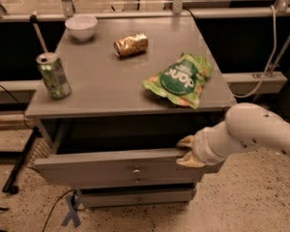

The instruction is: Open top drawer

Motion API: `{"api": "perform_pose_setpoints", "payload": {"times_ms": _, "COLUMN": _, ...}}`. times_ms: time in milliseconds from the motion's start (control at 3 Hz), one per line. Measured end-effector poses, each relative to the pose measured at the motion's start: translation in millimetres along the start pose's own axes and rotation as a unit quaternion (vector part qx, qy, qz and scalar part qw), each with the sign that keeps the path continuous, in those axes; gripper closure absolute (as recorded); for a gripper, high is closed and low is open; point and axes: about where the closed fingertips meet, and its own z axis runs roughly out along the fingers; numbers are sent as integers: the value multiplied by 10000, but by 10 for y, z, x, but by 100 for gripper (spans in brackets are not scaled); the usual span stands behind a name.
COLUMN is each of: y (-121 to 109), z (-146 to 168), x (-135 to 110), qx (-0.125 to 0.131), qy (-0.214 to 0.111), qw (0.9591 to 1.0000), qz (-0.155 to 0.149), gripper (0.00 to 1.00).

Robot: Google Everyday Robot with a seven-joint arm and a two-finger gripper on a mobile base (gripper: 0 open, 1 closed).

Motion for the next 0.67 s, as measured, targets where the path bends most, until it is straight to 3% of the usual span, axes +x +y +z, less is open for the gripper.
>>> {"api": "perform_pose_setpoints", "payload": {"times_ms": 667, "y": -11, "z": -9, "x": -10, "qx": 0, "qy": 0, "qw": 10000, "qz": 0, "gripper": 100}}
